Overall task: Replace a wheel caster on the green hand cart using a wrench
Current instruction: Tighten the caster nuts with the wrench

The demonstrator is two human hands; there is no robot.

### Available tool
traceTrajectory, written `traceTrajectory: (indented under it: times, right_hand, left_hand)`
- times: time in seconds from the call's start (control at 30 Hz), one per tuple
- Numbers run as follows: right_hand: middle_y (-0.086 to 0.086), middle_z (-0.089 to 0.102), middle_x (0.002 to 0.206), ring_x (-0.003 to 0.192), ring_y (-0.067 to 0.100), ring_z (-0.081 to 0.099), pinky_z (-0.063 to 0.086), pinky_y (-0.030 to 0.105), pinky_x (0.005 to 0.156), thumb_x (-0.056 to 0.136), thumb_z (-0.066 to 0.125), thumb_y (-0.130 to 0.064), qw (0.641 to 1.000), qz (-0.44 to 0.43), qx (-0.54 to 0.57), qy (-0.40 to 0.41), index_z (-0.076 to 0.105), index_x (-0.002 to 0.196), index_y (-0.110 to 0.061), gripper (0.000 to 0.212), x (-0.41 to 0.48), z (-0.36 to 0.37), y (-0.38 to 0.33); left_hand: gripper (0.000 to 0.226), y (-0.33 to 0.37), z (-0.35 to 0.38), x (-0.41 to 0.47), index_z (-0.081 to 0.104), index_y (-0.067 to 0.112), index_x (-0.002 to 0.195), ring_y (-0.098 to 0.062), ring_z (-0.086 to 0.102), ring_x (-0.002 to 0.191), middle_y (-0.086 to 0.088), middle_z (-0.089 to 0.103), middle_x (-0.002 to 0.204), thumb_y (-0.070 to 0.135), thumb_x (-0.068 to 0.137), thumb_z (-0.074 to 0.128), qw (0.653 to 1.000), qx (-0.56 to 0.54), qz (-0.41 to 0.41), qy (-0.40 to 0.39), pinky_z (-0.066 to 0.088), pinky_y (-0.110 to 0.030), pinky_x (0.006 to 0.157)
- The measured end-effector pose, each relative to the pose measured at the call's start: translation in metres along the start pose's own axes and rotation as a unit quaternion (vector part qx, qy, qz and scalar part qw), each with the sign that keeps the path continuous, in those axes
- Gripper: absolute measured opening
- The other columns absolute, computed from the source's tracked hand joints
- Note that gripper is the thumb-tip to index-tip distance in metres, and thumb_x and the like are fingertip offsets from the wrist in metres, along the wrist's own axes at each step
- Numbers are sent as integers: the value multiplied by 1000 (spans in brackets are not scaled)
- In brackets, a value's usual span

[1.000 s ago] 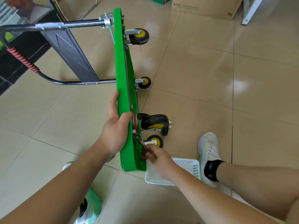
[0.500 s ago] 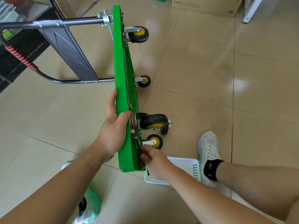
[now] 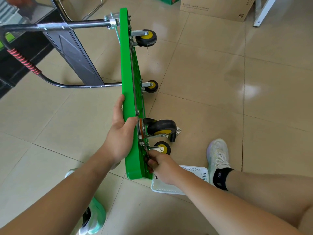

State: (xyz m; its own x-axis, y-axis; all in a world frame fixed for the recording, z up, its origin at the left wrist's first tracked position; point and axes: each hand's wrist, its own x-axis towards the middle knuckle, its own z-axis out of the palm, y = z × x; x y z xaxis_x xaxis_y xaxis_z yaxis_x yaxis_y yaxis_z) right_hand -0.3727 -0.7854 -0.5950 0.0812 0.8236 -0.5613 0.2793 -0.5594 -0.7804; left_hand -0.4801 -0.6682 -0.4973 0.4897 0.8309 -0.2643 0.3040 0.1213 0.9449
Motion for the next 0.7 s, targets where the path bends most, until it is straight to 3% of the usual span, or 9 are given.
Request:
traceTrajectory:
  times: [0.1, 0.23, 0.4, 0.53, 0.7]
  right_hand:
    - [-5, 53, 78, 65, 9, 51, 44, 14, 59, 106, 40, -11, 998, 30, 48, -10, 54, 91, -34, 31, -15, -2, -12]
    - [3, 53, 65, 47, 15, 50, 48, 26, 52, 107, 41, -15, 990, 62, 128, -10, 57, 93, -8, 22, -40, -2, -29]
    - [-1, 52, 57, 44, 10, 48, 43, 21, 43, 106, 48, -22, 908, 161, 384, -45, 53, 90, -12, 20, -55, -14, -65]
    - [3, 58, 68, 49, 13, 57, 53, 28, 50, 108, 42, -22, 921, 162, 348, -63, 57, 101, -5, 24, -65, -15, -62]
    - [10, 58, 85, 65, 19, 59, 60, 35, 61, 106, 47, -15, 947, 146, 282, 41, 63, 98, -4, 22, -61, -3, -28]
  left_hand:
    - [72, 1, 1, 0, 16, 63, 148, -20, 64, 117, 10, 56, 145, 39, 86, 43, 1000, 3, -2, 0, 52, -47, 102]
    - [72, 4, 1, -2, 15, 66, 147, -22, 63, 119, 8, 54, 146, 40, 85, 42, 1000, 4, -9, -4, 51, -51, 104]
    - [70, 4, 0, -2, 18, 72, 141, -24, 64, 119, 8, 55, 145, 40, 85, 44, 1000, 5, -16, 1, 51, -54, 104]
    - [66, 4, -1, -3, 20, 75, 136, -27, 65, 115, 6, 56, 143, 41, 85, 45, 1000, 7, -20, -2, 53, -57, 100]
    - [65, 5, -2, -3, 19, 77, 134, -30, 65, 115, 6, 53, 145, 42, 85, 46, 1000, 2, -20, -6, 54, -60, 98]
